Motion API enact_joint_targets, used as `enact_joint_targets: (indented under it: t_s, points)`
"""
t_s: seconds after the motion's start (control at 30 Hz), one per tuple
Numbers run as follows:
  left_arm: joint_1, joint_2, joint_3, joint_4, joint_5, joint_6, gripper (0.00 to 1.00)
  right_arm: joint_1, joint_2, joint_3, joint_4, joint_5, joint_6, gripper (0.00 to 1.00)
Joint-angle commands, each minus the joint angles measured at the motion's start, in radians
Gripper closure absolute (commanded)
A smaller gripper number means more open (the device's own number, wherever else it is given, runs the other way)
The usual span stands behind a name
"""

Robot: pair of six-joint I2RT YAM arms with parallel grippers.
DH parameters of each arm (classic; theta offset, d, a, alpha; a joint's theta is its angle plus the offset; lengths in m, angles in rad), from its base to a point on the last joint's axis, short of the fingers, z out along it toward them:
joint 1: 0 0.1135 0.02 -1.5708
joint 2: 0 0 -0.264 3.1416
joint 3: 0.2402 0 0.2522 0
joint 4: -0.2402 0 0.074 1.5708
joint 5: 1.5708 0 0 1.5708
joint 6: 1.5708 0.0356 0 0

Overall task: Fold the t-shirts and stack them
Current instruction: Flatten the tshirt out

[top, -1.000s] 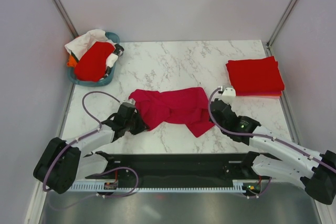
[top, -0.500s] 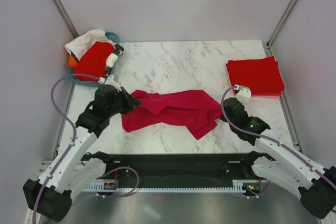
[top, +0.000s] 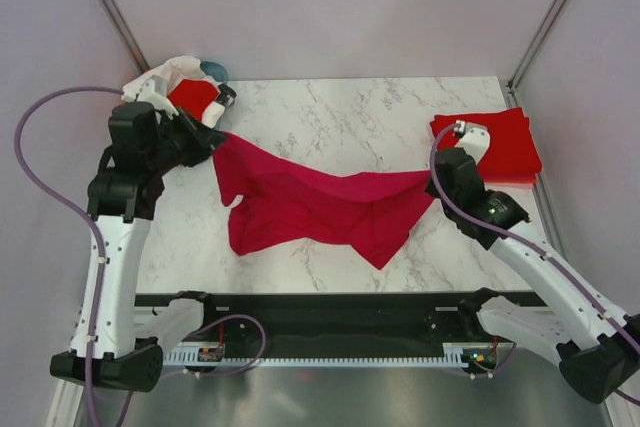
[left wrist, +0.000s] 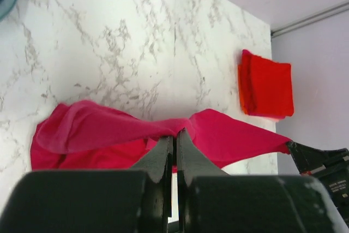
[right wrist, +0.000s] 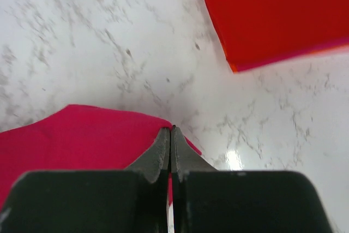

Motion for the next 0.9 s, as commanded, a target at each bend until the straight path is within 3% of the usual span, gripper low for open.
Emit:
enact_joint_targets:
  t_s: [0.0,0.23,0.37,0.67,0.87]
  points:
    - [0.024,0.032,0.194,-0.069,0.050,0.061,0.98,-0.005,-0.012,0.155,-0.038,0.040,-0.092,1.00]
    - [0.030,0.066,0.412,-0.156,0.021,0.069,0.98,-0.005,-0.052,0.264,-0.120,-0.178,-0.190,1.00]
    - [0.030,0.058,0.437,-0.181,0.018,0.071,0.98,-0.005,-0.089,0.250,-0.134,-0.276,-0.188,0.99]
    - [0.030,0.092,0.243,-0.054,0.007,0.066,0.98,-0.005,0.020,0.183,-0.049,-0.114,-0.130,1.00]
    - [0.033,0.280,0.478,-0.051,0.042,0.038,0.98,-0.013,0.187,0.466,-0.087,-0.036,-0.161,1.00]
